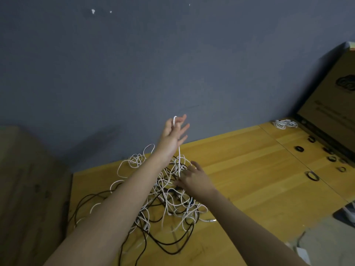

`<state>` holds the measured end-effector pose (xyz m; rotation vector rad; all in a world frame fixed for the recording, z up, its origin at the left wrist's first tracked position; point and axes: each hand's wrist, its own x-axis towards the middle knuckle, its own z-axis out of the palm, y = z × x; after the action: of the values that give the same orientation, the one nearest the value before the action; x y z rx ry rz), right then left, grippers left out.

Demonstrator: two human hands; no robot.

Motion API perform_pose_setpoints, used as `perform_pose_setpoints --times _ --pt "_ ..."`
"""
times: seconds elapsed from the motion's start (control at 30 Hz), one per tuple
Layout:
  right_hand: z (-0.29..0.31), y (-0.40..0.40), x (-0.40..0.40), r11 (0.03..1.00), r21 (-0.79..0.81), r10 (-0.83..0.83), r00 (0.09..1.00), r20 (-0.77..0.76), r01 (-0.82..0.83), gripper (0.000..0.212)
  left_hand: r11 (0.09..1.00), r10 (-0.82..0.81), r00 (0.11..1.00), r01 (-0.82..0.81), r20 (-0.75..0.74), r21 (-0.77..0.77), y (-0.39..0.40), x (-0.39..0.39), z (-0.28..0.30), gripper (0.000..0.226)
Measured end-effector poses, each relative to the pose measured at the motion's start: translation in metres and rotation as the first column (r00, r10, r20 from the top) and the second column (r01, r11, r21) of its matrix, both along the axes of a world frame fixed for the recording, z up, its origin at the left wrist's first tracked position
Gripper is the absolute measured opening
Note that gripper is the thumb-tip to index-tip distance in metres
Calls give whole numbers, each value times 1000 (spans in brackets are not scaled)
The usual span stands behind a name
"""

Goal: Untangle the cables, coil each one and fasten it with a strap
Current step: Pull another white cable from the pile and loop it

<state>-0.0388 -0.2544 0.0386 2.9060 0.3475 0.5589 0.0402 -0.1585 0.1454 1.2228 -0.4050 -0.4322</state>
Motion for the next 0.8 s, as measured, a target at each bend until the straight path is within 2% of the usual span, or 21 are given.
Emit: perform_pose_setpoints --times 0.07,0.13,0.2,0.27,0.3,0.37,0.43,0.5,0.57,0.6,0.7,0.8 --pt "-3 -1 -4 996 59 66 994 93 -72 44 953 13 952 -104 306 284 6 2 -20 22" --pt "2 -7 -10 975 198 83 990 115 -105 44 797 -143 837 -218 528 563 19 7 -31 37" --pt "12 -16 -14 880 473 49 999 12 -48 46 593 -362 734 -293 574 750 30 8 -35 44" --pt "21 -27 -17 704 697 -9 984 -178 133 34 384 -555 632 -382 541 841 38 6 -37 42" --pt "23 -34 -19 618 765 -18 976 -218 183 23 309 -628 591 -407 506 859 42 6 -38 38" --pt "25 -49 -22 497 838 -35 970 -240 225 11 251 -686 573 -390 447 886 49 9 -41 30" --pt "22 -60 -21 451 853 -88 964 -250 262 13 252 -695 614 -280 375 926 51 7 -41 37" --pt "17 -63 -17 449 831 -187 944 -271 328 14 260 -732 608 -169 308 951 49 -1 -38 43" --pt "13 -65 -16 436 829 -260 931 -257 351 18 302 -728 604 -141 323 943 46 -3 -36 43" --pt "11 -66 -18 414 841 -287 927 -244 349 19 352 -677 644 -141 356 925 48 0 -38 42" --pt "-3 -80 -28 327 843 -413 867 -280 427 19 540 -381 798 -218 467 813 59 20 -42 44" --pt "-26 -101 -38 151 804 -550 725 -416 576 20 603 -11 874 -381 485 701 66 37 -42 43"
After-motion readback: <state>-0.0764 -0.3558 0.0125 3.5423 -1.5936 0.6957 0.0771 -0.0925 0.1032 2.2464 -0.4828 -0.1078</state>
